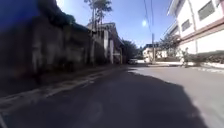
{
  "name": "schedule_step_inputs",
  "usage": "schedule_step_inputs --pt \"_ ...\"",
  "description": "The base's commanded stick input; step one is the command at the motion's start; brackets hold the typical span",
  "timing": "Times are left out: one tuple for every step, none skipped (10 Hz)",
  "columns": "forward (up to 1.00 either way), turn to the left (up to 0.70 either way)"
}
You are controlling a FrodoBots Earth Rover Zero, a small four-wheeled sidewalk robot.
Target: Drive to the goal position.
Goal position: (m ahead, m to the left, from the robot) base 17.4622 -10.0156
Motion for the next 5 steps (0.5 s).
schedule_step_inputs --pt "0.7 -0.35" --pt "0.7 -0.35" --pt "0.7 -0.11" --pt "0.7 -0.03" --pt "0.7 -0.03"
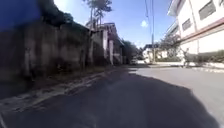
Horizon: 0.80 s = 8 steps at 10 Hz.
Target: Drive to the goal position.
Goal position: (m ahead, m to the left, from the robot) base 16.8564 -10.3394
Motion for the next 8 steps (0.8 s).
schedule_step_inputs --pt "0.7 -0.03" --pt "0.7 -0.03" --pt "0.7 -0.03" --pt "0.7 -0.03" --pt "0.7 -0.03" --pt "0.7 -0.03" --pt "0.7 -0.03" --pt "0.7 -0.03"
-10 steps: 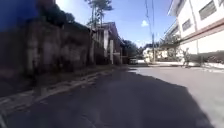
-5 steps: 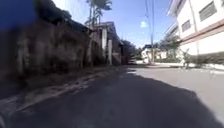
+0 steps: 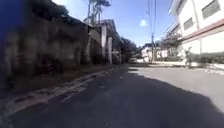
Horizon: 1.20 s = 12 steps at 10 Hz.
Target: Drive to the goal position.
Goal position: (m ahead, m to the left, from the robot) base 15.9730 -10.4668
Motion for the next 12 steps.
schedule_step_inputs --pt "0.7 -0.03" --pt "0.7 -0.03" --pt "0.7 -0.23" --pt "0.7 -0.32" --pt "0.7 -0.35" --pt "0.7 -0.35" --pt "0.7 -0.35" --pt "0.7 -0.35" --pt "0.7 -0.27" --pt "0.7 -0.05" --pt "0.7 -0.03" --pt "0.7 -0.03"
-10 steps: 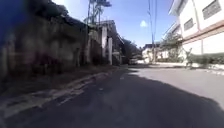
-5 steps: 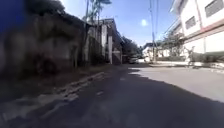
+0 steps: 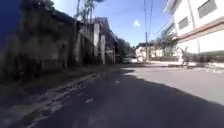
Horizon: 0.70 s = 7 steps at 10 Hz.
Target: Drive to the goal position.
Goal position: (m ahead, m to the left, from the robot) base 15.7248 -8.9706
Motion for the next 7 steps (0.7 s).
schedule_step_inputs --pt "0.7 -0.03" --pt "0.7 -0.03" --pt "0.7 -0.03" --pt "0.7 -0.03" --pt "0.7 -0.03" --pt "0.7 -0.03" --pt "0.7 -0.03"
